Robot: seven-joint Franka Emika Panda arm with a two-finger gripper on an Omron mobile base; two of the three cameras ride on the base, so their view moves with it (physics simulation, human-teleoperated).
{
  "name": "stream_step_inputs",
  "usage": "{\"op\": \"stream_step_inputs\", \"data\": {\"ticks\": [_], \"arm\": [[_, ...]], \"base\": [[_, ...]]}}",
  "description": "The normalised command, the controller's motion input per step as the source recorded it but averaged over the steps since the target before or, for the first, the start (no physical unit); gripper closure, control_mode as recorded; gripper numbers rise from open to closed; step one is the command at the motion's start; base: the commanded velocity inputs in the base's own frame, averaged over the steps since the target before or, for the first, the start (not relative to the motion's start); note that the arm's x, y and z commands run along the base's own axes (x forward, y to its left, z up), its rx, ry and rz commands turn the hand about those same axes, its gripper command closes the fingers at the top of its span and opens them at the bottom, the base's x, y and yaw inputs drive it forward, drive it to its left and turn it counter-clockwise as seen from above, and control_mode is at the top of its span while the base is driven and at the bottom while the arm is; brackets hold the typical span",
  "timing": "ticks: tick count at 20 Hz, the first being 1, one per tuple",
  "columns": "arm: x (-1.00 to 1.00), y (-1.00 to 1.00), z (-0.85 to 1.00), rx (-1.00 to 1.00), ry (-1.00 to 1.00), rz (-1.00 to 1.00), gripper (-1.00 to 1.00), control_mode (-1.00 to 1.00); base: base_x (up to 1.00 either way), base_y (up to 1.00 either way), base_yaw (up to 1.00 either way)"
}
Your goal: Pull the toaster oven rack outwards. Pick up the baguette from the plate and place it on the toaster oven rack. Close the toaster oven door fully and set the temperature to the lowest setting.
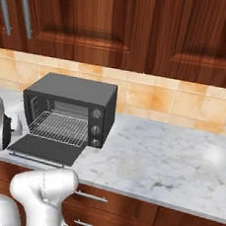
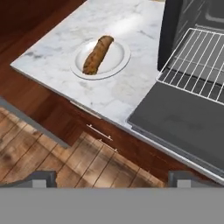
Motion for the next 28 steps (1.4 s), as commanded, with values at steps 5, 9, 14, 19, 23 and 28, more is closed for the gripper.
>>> {"op": "stream_step_inputs", "data": {"ticks": [5, 9, 14, 19, 23, 28], "arm": [[0.47, 0.32, 0.0, 0.18, 0.15, -0.01, -1.0, -1.0], [0.45, 0.74, 0.0, 0.0, 0.25, -0.06, -1.0, -1.0], [0.47, 0.99, 0.0, -0.04, 0.37, -0.1, -1.0, -1.0], [0.49, 0.77, -0.03, -0.13, 0.18, -0.01, -1.0, -1.0], [0.52, 0.67, -0.2, -0.19, 0.03, 0.01, -1.0, -1.0], [0.56, 0.48, -0.37, -0.17, 0.0, 0.06, -1.0, -1.0]], "base": [[0.0, 0.0, 0.0], [0.0, 0.0, 0.0], [0.0, 0.0, 0.0], [0.0, 0.0, 0.0], [0.0, 0.0, 0.0], [0.0, 0.0, 0.0]]}}
